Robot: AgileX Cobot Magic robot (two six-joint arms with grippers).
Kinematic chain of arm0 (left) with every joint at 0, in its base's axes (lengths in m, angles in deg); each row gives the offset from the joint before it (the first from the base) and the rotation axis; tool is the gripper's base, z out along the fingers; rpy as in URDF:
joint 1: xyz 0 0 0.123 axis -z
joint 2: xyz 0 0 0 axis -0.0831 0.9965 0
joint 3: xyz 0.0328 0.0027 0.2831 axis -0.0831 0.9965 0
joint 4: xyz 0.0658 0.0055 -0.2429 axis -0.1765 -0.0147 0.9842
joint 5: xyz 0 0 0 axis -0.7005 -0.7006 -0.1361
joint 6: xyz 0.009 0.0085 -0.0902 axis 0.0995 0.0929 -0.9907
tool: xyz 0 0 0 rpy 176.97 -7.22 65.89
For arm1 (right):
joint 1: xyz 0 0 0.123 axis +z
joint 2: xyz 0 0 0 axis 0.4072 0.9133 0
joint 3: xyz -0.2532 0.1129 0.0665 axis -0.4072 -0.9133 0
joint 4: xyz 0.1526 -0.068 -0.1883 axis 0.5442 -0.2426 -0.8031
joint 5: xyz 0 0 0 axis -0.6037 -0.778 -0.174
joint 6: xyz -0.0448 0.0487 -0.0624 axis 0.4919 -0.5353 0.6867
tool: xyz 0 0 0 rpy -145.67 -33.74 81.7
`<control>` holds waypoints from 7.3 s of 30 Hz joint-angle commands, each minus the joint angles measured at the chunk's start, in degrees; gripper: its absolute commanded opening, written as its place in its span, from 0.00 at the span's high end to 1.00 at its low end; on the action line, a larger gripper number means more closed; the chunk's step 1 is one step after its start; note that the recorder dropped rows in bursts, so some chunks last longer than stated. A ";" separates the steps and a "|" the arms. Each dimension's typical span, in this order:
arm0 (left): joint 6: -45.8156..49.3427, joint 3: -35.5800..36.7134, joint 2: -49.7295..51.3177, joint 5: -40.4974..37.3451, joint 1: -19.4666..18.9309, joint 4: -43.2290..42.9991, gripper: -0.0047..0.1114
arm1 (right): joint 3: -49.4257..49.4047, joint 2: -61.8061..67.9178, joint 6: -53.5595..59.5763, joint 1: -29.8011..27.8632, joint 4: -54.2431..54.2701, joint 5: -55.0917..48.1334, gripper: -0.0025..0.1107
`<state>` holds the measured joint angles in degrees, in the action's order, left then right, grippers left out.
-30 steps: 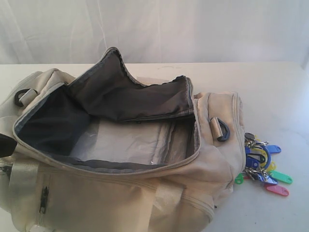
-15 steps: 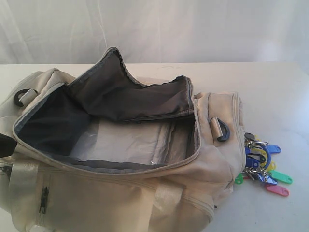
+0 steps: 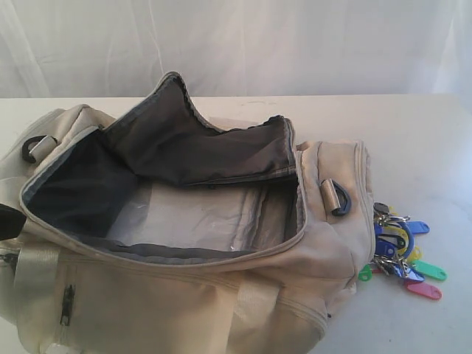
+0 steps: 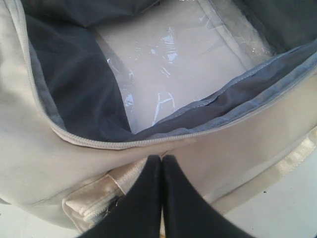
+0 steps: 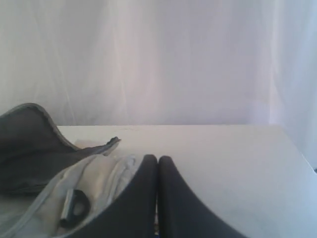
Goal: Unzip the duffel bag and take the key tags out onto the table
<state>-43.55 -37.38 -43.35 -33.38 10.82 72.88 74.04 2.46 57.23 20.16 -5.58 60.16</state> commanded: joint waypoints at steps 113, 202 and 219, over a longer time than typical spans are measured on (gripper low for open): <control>-22.29 41.42 -45.48 23.60 -9.63 -19.78 0.96 | -21.31 -8.15 -5.86 -0.18 -11.93 1.54 0.98; -26.55 41.42 -45.48 25.04 -9.63 -20.13 0.96 | -21.31 -8.15 -5.61 -0.18 -11.93 1.54 0.98; -22.66 41.42 -45.48 25.04 -9.63 -20.01 0.96 | -21.31 -8.15 -5.61 -0.18 -11.93 1.54 0.98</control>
<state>-66.28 3.89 -88.60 -8.44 1.38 52.31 53.05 -5.32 51.72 20.16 -17.32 61.54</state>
